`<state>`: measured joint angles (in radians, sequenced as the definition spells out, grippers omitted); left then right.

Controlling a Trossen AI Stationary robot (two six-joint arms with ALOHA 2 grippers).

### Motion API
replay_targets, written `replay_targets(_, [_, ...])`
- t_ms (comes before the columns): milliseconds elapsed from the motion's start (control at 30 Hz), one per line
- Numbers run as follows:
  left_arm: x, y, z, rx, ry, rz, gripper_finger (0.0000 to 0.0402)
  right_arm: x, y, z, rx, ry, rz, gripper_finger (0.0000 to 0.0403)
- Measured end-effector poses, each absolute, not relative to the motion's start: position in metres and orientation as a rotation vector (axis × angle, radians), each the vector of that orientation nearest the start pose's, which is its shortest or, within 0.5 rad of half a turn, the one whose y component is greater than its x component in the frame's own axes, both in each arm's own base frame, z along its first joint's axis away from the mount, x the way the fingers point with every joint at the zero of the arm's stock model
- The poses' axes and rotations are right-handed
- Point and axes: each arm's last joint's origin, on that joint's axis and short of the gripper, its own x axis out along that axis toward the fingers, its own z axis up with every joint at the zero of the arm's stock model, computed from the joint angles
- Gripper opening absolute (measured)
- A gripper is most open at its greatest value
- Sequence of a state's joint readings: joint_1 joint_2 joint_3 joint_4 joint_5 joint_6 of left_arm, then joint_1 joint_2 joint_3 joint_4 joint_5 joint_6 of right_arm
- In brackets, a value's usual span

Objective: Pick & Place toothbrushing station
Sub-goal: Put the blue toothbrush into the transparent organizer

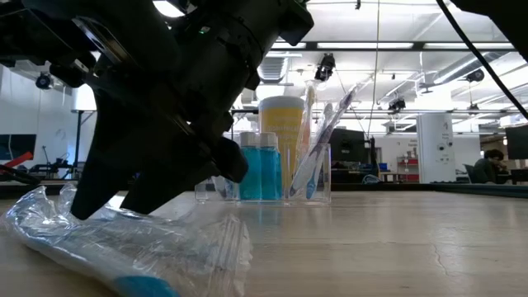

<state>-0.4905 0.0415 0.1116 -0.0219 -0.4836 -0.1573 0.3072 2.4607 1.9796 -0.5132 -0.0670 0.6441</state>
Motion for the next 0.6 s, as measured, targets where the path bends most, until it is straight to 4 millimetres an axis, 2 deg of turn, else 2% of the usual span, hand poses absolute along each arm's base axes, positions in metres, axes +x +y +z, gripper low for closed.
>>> replay_targets(200, [0.085, -0.03, 0.196, -0.179, -0.043, -0.01, 0.0025, 0.497, 0.155, 0.124, 0.45, 1.065, -0.003, 0.0113])
replay_targets(433, [0.085, -0.03, 0.196, -0.175, -0.045, -0.01, 0.0025, 0.496, 0.152, 0.129, 0.371, 1.058, 0.031, 0.0023])
replay_targets(600, [0.085, -0.03, 0.196, -0.176, -0.045, -0.01, 0.0025, 0.495, 0.147, 0.145, 0.303, 1.018, 0.001, 0.0009])
